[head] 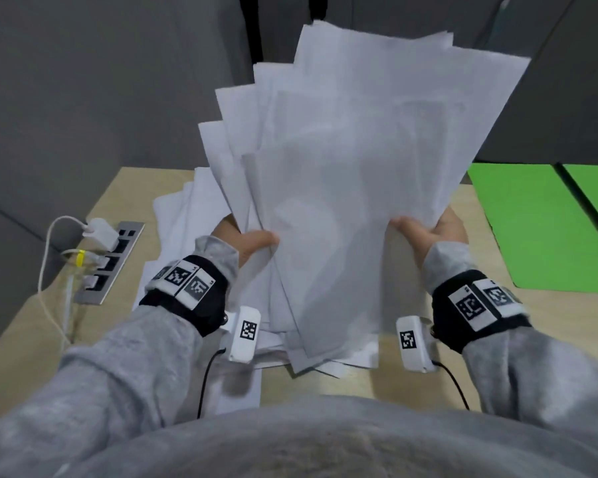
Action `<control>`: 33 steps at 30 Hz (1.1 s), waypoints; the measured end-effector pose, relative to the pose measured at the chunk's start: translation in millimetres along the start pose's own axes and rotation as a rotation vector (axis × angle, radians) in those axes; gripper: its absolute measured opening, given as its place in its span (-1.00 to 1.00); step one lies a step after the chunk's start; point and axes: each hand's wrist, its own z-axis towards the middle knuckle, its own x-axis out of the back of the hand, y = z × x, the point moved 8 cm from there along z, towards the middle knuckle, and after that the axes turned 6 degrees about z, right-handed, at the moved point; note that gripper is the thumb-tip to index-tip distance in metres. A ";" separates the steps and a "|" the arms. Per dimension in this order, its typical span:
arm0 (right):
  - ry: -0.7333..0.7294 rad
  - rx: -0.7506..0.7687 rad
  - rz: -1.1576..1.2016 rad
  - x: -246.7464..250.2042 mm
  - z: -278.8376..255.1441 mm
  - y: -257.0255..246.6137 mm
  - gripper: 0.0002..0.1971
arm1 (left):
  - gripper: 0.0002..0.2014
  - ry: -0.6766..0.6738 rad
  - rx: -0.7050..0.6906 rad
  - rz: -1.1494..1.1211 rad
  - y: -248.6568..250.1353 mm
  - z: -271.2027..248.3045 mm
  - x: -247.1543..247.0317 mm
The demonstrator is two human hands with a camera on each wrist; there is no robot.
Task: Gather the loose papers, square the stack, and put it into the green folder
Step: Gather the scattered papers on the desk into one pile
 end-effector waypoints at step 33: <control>-0.007 0.357 0.317 -29.2 -33.3 -76.1 -0.36 | -0.65 0.234 -0.531 -0.283 61.8 -44.4 62.8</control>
